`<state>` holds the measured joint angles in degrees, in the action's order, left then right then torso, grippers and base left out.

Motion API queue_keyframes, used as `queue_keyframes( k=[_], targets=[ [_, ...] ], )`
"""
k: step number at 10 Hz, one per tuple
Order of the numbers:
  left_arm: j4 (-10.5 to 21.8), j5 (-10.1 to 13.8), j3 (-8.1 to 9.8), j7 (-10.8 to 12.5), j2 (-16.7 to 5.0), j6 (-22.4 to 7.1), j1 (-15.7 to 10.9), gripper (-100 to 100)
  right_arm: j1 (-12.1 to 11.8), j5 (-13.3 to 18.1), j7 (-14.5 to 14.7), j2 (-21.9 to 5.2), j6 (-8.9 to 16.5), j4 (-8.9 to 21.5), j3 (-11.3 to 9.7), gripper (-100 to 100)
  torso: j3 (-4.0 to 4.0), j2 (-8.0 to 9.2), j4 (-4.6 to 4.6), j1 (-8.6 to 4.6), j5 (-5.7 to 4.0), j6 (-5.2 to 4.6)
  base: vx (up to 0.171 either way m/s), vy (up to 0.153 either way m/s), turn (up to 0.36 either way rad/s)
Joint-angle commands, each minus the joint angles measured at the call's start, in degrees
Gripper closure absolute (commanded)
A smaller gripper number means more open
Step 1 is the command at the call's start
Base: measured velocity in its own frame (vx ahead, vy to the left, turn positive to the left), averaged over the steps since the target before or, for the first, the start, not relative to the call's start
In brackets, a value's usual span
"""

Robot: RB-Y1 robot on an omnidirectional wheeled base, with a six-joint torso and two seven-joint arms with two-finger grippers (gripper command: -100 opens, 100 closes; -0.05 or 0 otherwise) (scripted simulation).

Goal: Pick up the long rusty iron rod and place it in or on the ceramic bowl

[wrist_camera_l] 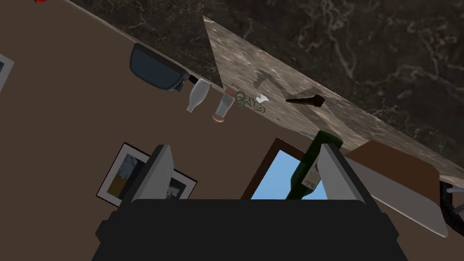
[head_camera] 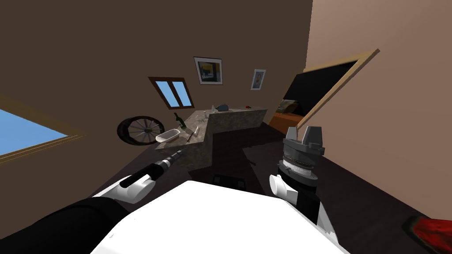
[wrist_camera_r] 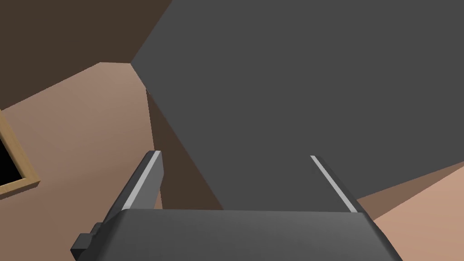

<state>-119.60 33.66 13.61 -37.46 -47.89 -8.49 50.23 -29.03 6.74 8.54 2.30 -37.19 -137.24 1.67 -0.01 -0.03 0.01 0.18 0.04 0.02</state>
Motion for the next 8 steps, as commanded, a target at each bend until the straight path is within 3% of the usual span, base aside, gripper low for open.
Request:
queue_keyframes(
  k=[1, 2, 3, 4, 5, 6, 7, 8],
  targets=[
    [0.8, 1.4, 0.05, -1.5, -0.6, -2.7, -0.7, -100, 0.0, 0.0, 0.0, 0.0, 0.0, 0.0, 0.0, 0, 0.00, 0.00, 0.00, 0.00, 0.00, 0.00, 0.014, 0.005, -0.152],
    [2.4, 3.8, 0.77, -3.6, -3.1, -4.2, 0.2, -100, 0.0, 0.0, 0.0, 0.0, 0.0, 0.0, 0.0, 0, 0.00, -0.01, 0.00, 0.01, 0.01, 0.02, 0.022, 0.006, -0.248],
    [2.4, 4.3, 0.77, -3.6, -3.1, -5.2, 0.2, -100, 0.0, 0.0, 0.0, 0.0, 0.0, 0.0, 0.0, 0, -0.02, -0.04, -0.01, 0.03, 0.01, -0.02, 0.021, 0.011, -0.116],
    [4.1, 6.6, 1.44, -5.6, -5.4, -7.5, 1.0, -100, 0.0, 0.0, 0.0, 0.0, 0.0, 0.0, 0.0, 0, -0.02, -0.04, -0.01, 0.03, 0.02, 0.04, 0.025, 0.008, -0.236],
    [4.1, 7.3, 1.44, -5.6, -5.4, -7.6, 1.0, -100, 0.0, 0.0, 0.0, 0.0, 0.0, 0.0, 0.0, 0, -0.03, -0.05, -0.01, 0.05, 0.02, -0.01, 0.026, 0.015, -0.144],
    [5.9, 9.5, 2.06, -7.6, -7.8, -9.7, 1.8, -100, 0.0, 0.0, 0.0, 0.0, 0.0, 0.0, 0.0, 0, -0.03, -0.05, -0.01, 0.04, 0.01, 0.04, 0.040, 0.020, -0.215],
    [5.9, 10.3, 2.06, -7.6, -7.8, -10.0, 1.8, -100, 0.0, 0.0, 0.0, 0.0, 0.0, 0.0, 0.0, 0, -0.06, -0.11, -0.02, 0.08, 0.02, -0.01, 0.032, 0.023, -0.131],
    [7.6, 12.2, 2.63, -9.5, -10.0, -12.4, 2.6, -100, 0.0, 0.0, 0.0, 0.0, 0.0, 0.0, 0.0, 0, -0.05, -0.08, -0.02, 0.07, 0.02, 0.05, 0.035, 0.026, -0.250]
  ],
)
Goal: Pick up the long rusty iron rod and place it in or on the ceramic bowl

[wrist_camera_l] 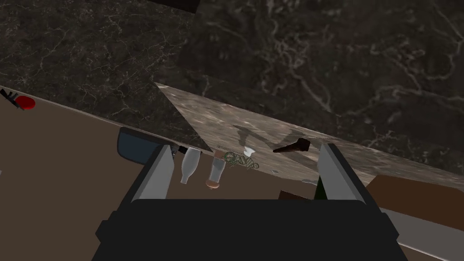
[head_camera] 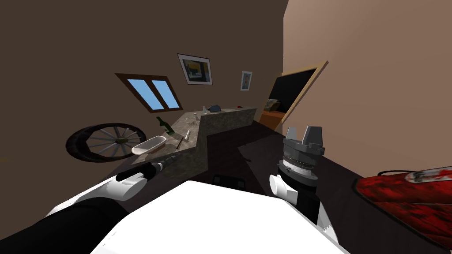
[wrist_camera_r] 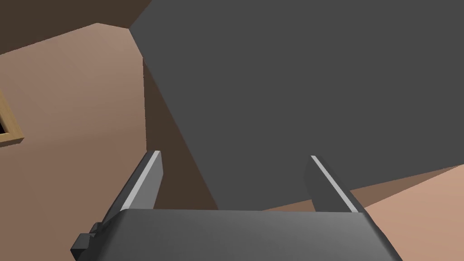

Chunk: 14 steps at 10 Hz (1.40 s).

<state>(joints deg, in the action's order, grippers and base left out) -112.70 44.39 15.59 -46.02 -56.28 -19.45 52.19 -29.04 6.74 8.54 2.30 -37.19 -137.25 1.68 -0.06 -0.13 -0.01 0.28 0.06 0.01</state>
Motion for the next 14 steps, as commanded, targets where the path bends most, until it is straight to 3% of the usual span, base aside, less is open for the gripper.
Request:
queue_keyframes(
  k=[1, 2, 3, 4, 5, 6, 7, 8, 11, 13, 14],
  targets=[
    [0.7, 2.6, 0.65, -1.0, -1.6, -1.4, 0.6, -100, 0.0, 0.0, 0.0, 0.0, 0.0, 0.0, 0.0, 0, 0.00, 0.00, 0.00, 0.00, 0.00, 0.00, 0.031, 0.035, -0.120],
    [2.6, 4.4, 1.16, -2.8, -3.8, -3.7, 1.4, -100, 0.0, 0.0, 0.0, 0.0, 0.0, 0.0, 0.0, 0, 0.01, 0.01, 0.00, 0.01, 0.00, 0.06, 0.042, 0.034, -0.228],
    [2.6, 5.5, 1.16, -2.8, -3.8, -3.7, 1.4, -100, 0.0, 0.0, 0.0, 0.0, 0.0, 0.0, 0.0, 0, -0.02, -0.03, 0.00, 0.03, 0.01, 0.00, 0.039, 0.038, -0.133],
    [4.4, 7.4, 1.61, -4.5, -5.8, -5.9, 2.0, -100, 0.0, 0.0, 0.0, 0.0, 0.0, 0.0, 0.0, 0, -0.01, -0.02, 0.00, 0.03, 0.01, 0.05, 0.045, 0.047, -0.186],
    [4.4, 8.4, 1.61, -4.5, -5.8, -5.9, 2.0, -100, 0.0, 0.0, 0.0, 0.0, 0.0, 0.0, 0.0, 0, -0.03, -0.05, -0.01, 0.07, 0.02, 0.02, 0.036, 0.043, -0.118],
    [6.2, 10.4, 1.99, -6.2, -7.8, -8.0, 2.7, -100, 0.0, 0.0, 0.0, 0.0, 0.0, 0.0, 0.0, 0, -0.02, -0.03, -0.01, 0.04, 0.02, 0.05, 0.052, 0.040, -0.239],
    [6.2, 11.3, 1.99, -6.2, -7.8, -8.0, 2.7, -100, 0.0, 0.0, 0.0, 0.0, 0.0, 0.0, 0.0, 0, -0.04, -0.07, -0.01, 0.04, 0.01, 0.01, 0.044, 0.043, -0.114],
    [8.1, 13.4, 2.29, -7.7, -9.6, -10.0, 3.3, -100, 0.0, 0.0, 0.0, 0.0, 0.0, 0.0, 0.0, 0, -0.04, -0.06, -0.01, 0.03, 0.02, 0.06, 0.047, 0.051, -0.200],
    [9.9, 16.8, 2.52, -9.2, -11.3, -11.9, 3.9, -100, 0.0, 0.0, 0.0, 0.0, 0.0, 0.0, 0.0, 0, -0.04, -0.07, -0.01, 0.11, 0.03, 0.03, 0.039, 0.061, -0.134],
    [13.4, 20.9, 2.75, -11.7, -14.3, -15.3, 5.0, -100, 0.0, 0.0, 0.0, 0.0, 0.0, 0.0, 0.0, 0, -0.05, -0.08, -0.02, 0.07, 0.02, 0.03, 0.059, 0.073, -0.219],
    [13.4, 21.9, 2.75, -11.7, -14.3, -15.3, 5.0, -100, 0.0, 0.0, 0.0, 0.0, 0.0, 0.0, 0.0, 0, -0.09, -0.15, -0.03, 0.19, 0.04, 0.03, 0.048, 0.095, -0.100]
  ],
)
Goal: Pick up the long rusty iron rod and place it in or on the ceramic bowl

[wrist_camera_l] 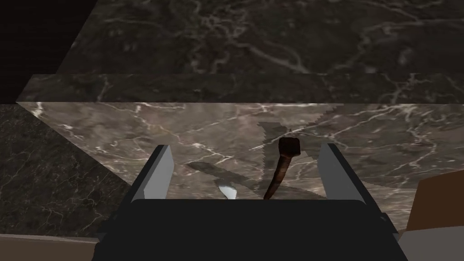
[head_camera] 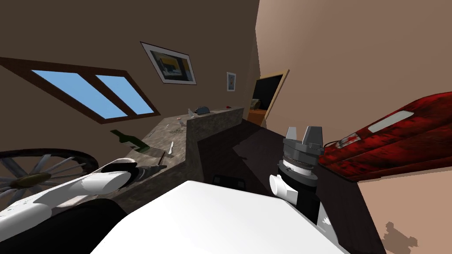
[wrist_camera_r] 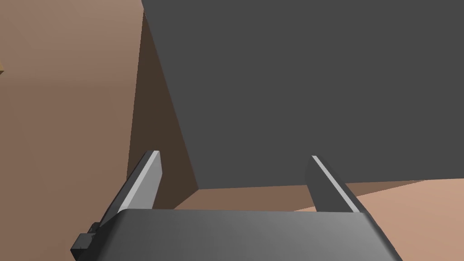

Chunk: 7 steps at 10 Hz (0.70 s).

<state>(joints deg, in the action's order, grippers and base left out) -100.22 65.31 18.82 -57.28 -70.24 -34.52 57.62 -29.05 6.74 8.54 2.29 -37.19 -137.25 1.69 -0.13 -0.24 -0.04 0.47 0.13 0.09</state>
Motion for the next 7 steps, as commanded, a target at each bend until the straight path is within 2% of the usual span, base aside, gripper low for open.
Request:
queue_keyframes(
  k=[1, 3, 7],
  targets=[
    [2.5, 2.9, -0.46, -1.5, -1.6, -1.8, 0.0, -100, 0.0, 0.0, 0.0, 0.0, 0.0, 0.0, 0.0, 0, 0.00, 0.00, 0.00, 0.00, 0.00, 0.00, 0.059, 0.079, -0.134],
    [5.4, 7.4, -0.58, -3.4, -3.6, -4.4, 0.8, -100, 0.0, 0.0, 0.0, 0.0, 0.0, 0.0, 0.0, 0, -0.05, -0.09, -0.02, 0.02, 0.00, -0.04, 0.063, 0.111, -0.222],
    [9.7, 13.4, -1.15, -5.8, -6.1, -8.0, 1.9, -100, 0.0, 0.0, 0.0, 0.0, 0.0, 0.0, 0.0, 0, 0.00, 0.00, 0.00, 0.03, 0.01, 0.01, 0.047, 0.114, -0.160]
  ],
)
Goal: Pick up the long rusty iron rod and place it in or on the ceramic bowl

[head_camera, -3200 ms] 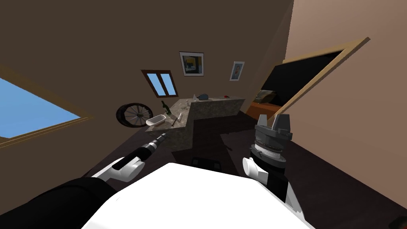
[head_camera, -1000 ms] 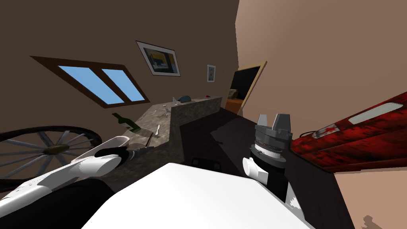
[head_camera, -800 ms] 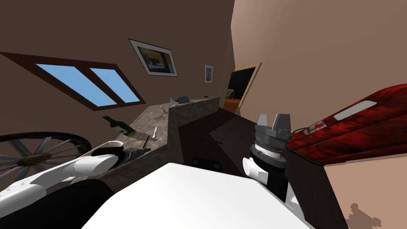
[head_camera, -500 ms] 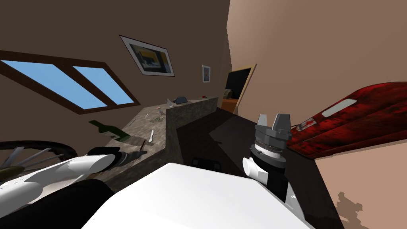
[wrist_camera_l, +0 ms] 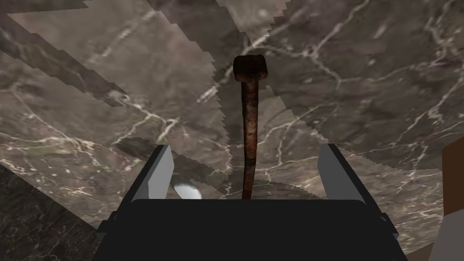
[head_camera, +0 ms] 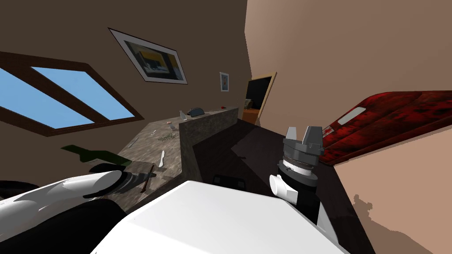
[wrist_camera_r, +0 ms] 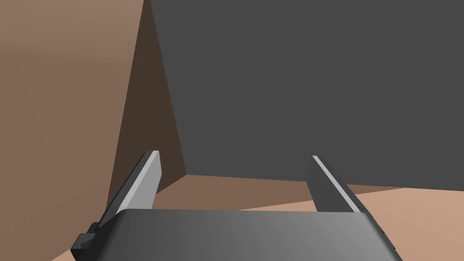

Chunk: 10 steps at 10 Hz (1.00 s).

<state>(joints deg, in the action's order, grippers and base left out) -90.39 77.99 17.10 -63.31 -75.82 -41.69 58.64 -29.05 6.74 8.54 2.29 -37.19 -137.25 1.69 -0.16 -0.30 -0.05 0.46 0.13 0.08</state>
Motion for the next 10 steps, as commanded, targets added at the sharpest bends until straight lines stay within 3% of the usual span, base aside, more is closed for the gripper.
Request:
queue_keyframes(
  k=[1, 2, 3, 5, 6, 7, 10],
  targets=[
    [0.0, 0.0, 0.00, 0.0, 0.0, 0.0, 0.0, -100, 0.0, 0.0, 0.0, 0.0, 0.0, 0.0, 0.0, 0, 0.00, 0.00, 0.00, 0.00, 0.00, 0.00, 0.028, 0.045, -0.038],
    [0.2, 0.2, -0.08, -0.1, -0.1, -0.2, -0.1, 0, 0.0, 0.0, 0.0, 0.0, 0.0, 0.0, 0.0, 0, 0.04, 0.08, 0.01, -0.18, -0.03, 0.04, 0.005, 0.009, 0.004],
    [0.9, -1.5, -1.61, 0.2, 1.6, 0.7, -1.1, -100, 0.0, 0.0, 0.0, 0.0, 0.0, 0.0, 0.0, 0, 0.09, 0.16, 0.04, -0.33, -0.07, 0.04, 0.007, 0.020, -0.108],
    [1.6, -3.1, -3.15, 0.5, 3.4, 1.5, -2.1, -100, 0.0, 0.0, 0.0, 0.0, 0.0, 0.0, 0.0, 0, 0.12, 0.20, 0.05, -0.29, -0.06, 0.04, 0.004, 0.028, -0.075],
    [0.7, -2.8, -2.28, 1.0, 2.7, 1.1, -1.3, -100, 0.0, 0.0, 0.0, 0.0, 0.0, 0.0, 0.0, 0, 0.13, 0.22, 0.05, -0.30, -0.07, 0.04, -0.001, 0.011, -0.011],
    [0.7, -2.9, -2.34, 1.0, 2.8, 1.2, -1.3, 100, 0.0, 0.0, 0.0, 0.0, 0.0, 0.0, 0.0, 0, 0.13, 0.23, 0.05, -0.36, -0.09, 0.05, 0.000, 0.000, 0.000],
    [0.8, -2.9, -2.30, 1.1, 2.7, 1.2, -1.3, 100, 0.0, 0.0, 0.0, 0.0, 0.0, 0.0, 0.0, 0, 0.11, 0.19, 0.04, -0.40, -0.04, 0.00, -0.001, 0.002, 0.005]
  ],
)
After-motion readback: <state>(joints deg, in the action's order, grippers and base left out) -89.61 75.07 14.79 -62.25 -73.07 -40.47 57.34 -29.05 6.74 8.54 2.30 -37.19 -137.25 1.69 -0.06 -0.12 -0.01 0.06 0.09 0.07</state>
